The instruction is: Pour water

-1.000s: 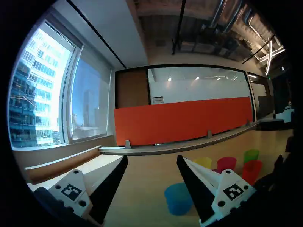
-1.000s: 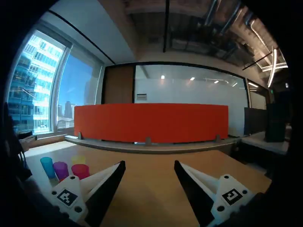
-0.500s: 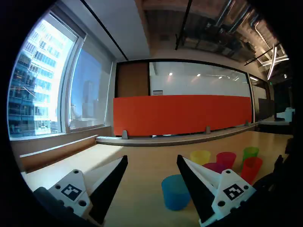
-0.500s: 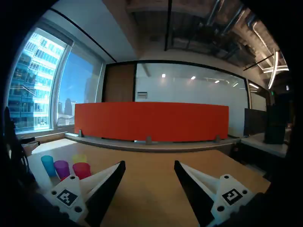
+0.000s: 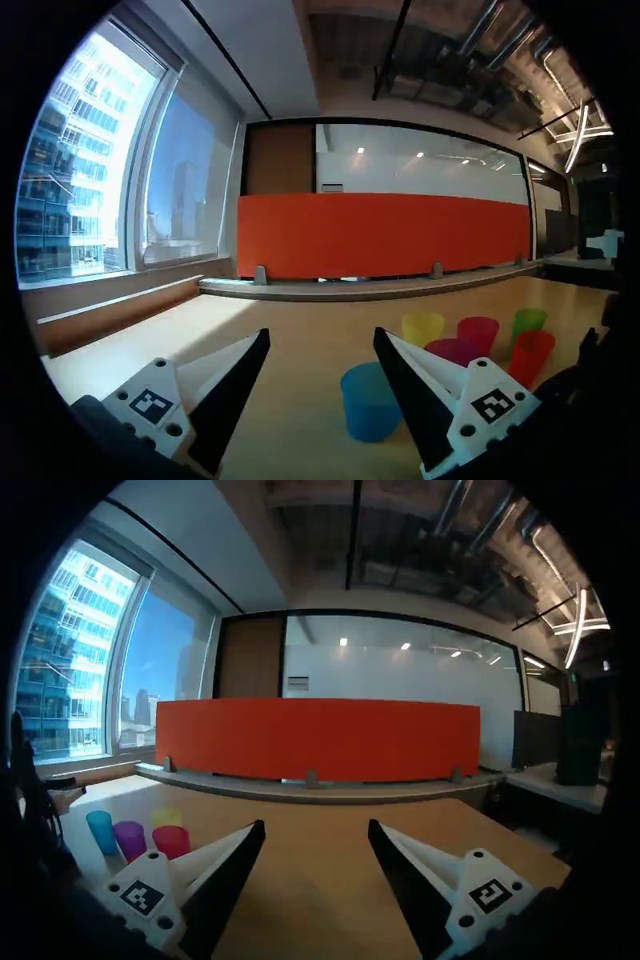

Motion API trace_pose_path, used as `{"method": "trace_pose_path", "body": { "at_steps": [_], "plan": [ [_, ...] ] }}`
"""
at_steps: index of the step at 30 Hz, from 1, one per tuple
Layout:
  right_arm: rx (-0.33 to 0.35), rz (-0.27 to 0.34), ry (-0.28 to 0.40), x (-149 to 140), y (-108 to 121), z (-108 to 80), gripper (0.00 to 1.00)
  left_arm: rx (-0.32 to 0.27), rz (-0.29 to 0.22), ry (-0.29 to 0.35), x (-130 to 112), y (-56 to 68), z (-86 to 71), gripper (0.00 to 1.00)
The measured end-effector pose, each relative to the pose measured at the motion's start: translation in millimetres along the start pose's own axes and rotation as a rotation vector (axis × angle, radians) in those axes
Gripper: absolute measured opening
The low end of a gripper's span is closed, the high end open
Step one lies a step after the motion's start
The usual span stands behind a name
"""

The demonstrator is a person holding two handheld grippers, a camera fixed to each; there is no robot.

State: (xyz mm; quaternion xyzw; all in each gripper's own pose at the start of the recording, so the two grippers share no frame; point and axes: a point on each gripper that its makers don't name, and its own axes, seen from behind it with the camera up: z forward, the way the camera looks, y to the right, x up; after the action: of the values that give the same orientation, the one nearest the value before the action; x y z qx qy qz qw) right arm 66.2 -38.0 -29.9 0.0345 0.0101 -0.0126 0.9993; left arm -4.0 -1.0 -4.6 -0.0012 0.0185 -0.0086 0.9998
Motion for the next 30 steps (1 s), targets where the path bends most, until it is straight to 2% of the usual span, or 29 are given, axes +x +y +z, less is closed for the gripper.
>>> {"method": "trace_pose_path", "body": {
  "at_steps": [17,30],
  "plan": [
    [-0.003,0.006,0.006,-0.3,4.6,-5.7,1.00,-0.001,0.002,-0.023,-4.9,0.4,1.7,0.96],
    [0.012,-0.028,0.031,10.0,4.6,-6.1,1.00,-0.003,0.003,-0.024,-4.4,0.3,2.2,0.96]
  ]
}}
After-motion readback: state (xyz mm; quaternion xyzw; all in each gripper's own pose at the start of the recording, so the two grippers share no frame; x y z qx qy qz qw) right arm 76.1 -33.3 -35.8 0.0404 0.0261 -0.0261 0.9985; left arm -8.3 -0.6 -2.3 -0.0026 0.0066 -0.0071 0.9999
